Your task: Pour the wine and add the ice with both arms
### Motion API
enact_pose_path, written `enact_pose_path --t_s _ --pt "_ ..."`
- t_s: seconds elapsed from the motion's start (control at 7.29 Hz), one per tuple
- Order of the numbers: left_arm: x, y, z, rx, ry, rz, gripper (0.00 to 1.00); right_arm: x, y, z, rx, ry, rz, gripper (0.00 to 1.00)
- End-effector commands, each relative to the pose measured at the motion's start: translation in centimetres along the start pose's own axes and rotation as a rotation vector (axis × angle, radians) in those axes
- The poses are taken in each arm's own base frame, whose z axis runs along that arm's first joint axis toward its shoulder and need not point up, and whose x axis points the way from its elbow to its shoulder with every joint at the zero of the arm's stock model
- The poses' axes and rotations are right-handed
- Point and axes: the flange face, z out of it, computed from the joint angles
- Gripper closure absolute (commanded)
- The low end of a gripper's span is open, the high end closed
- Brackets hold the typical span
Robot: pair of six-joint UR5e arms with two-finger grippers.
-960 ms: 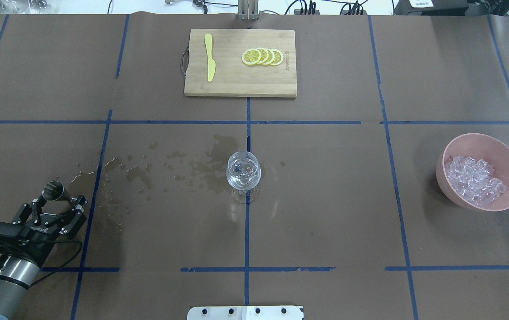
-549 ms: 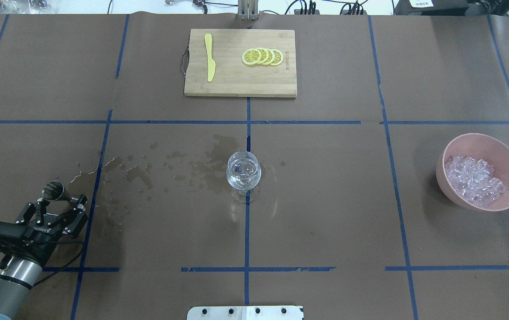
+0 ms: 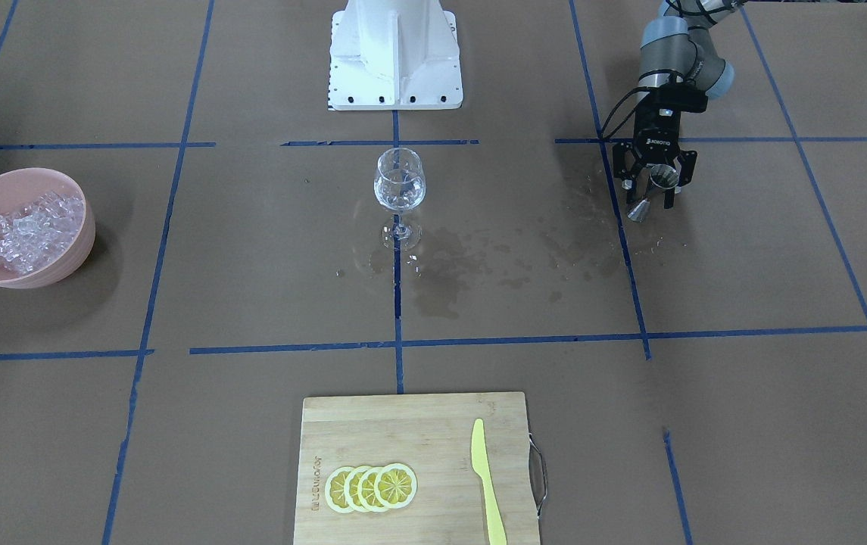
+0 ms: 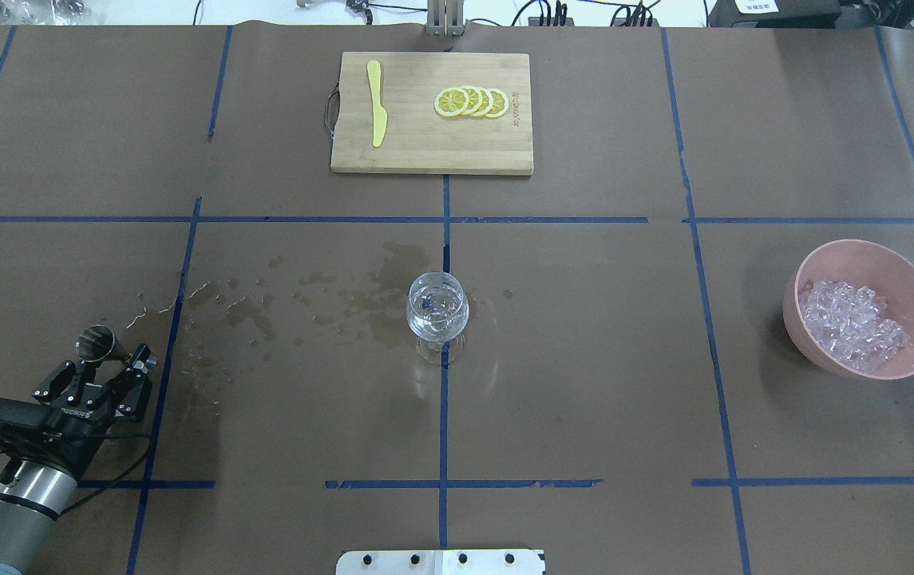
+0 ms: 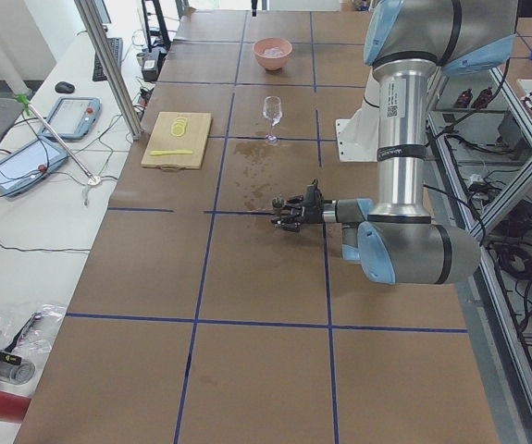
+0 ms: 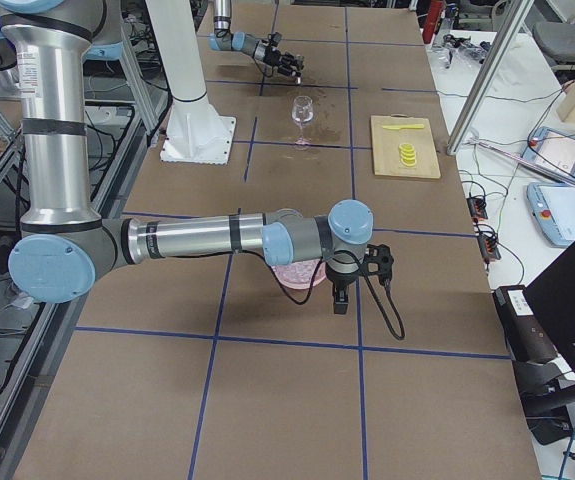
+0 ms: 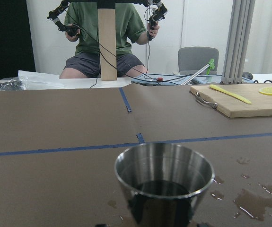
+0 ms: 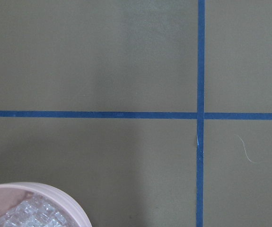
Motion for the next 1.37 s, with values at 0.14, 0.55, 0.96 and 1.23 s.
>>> enact_pose_path --t_s 0.14,0.55,0.96,1.23 --pt "0.0 0.0 0.0 0.001 -0.001 0.002 0.97 0.1 0.0 0.1 -0.001 0.0 0.001 0.0" --pt "2.5 -3.6 -0.5 0.028 0.031 0.054 1.0 -0.9 -0.5 -0.8 0.016 -0.005 -0.016 0.0" --pt "5.0 -6.9 -1.2 0.053 0.067 0.087 1.0 -11.5 -1.9 -5.6 0.109 -0.066 -0.073 0.0" --pt "8.9 -7.9 -0.5 0.074 0.103 0.061 1.0 -17.0 -1.5 -5.9 0.111 -0.096 -0.076 0.0"
